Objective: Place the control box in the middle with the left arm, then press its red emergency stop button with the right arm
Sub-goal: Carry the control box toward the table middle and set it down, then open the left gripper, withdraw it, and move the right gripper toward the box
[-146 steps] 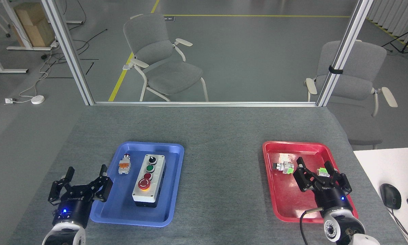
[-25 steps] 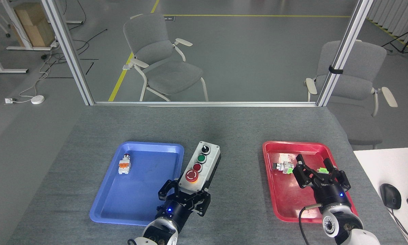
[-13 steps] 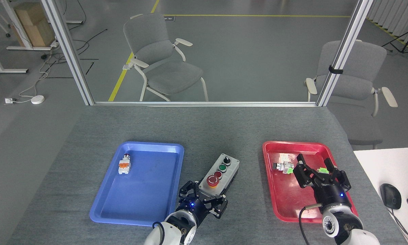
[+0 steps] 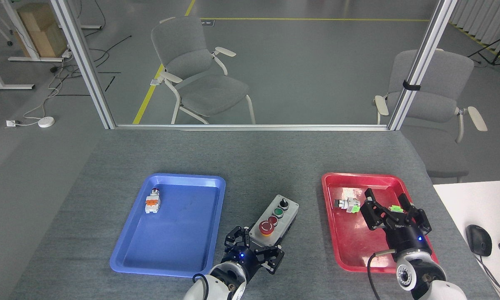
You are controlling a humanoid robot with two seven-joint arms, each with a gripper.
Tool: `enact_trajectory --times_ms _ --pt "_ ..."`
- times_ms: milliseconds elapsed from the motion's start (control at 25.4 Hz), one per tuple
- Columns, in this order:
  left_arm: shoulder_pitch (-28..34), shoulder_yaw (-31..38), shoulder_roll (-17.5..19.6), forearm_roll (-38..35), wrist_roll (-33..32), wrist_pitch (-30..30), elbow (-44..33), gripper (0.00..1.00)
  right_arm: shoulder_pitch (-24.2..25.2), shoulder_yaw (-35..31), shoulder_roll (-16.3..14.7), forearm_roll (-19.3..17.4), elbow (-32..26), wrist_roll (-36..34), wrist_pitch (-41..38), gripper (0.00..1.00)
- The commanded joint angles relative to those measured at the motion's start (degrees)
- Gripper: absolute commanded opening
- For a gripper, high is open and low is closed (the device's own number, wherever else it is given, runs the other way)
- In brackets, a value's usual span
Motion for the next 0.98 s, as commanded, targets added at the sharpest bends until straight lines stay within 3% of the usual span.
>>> enact_trajectory --times_ms 0,197,314,354,472,550,668,786,865,943 --pt "0.0 -0.03 0.0 0.02 0.15 1.16 -0.14 0.93 0.04 -0.05 0.12 -0.17 0.0 -0.1 0.32 0.99" --pt "1.31 0.05 0.35 0.19 0.24 0.72 -2.25 0.98 -0.05 -0.05 0.12 -0.17 0.0 0.16 0.23 0.99" --pt "5.53 0.14 1.85 0.19 0.33 0.28 -8.4 0.98 -0.05 -0.05 0.03 -0.08 0.0 0.16 0.05 0.99" --pt "7.64 0.23 3.25 0.19 0.33 0.2 -11.74 0.98 -0.05 -0.05 0.12 -0.08 0.0 0.16 0.05 0.99" --pt "14.59 0.32 11.95 0.46 0.24 0.2 -25.01 0.98 0.04 -0.05 0.12 -0.08 0.0 0.16 0.32 0.98" --pt "19.15 0.76 16.52 0.63 0.33 0.2 -32.3 0.98 -0.05 -0.05 0.12 -0.08 0.0 -0.01 0.32 0.84" --pt "24.16 3.74 21.01 0.63 0.85 0.2 -38.72 0.98 -0.67 0.21 -0.06 -0.08 0.0 -0.1 0.32 0.5" --pt "26.71 10.86 22.33 0.9 1.03 0.11 -41.54 0.98 -2.77 0.39 -0.14 0.01 0.09 -0.28 0.32 0.29" --pt "26.71 16.84 22.24 1.69 1.03 0.11 -41.54 0.98 -3.83 0.92 -0.06 0.1 0.09 -0.37 0.32 0.0" --pt "26.28 22.55 22.06 2.74 1.03 0.11 -41.54 0.99 -5.24 1.62 0.21 0.1 0.09 -0.37 0.23 0.0"
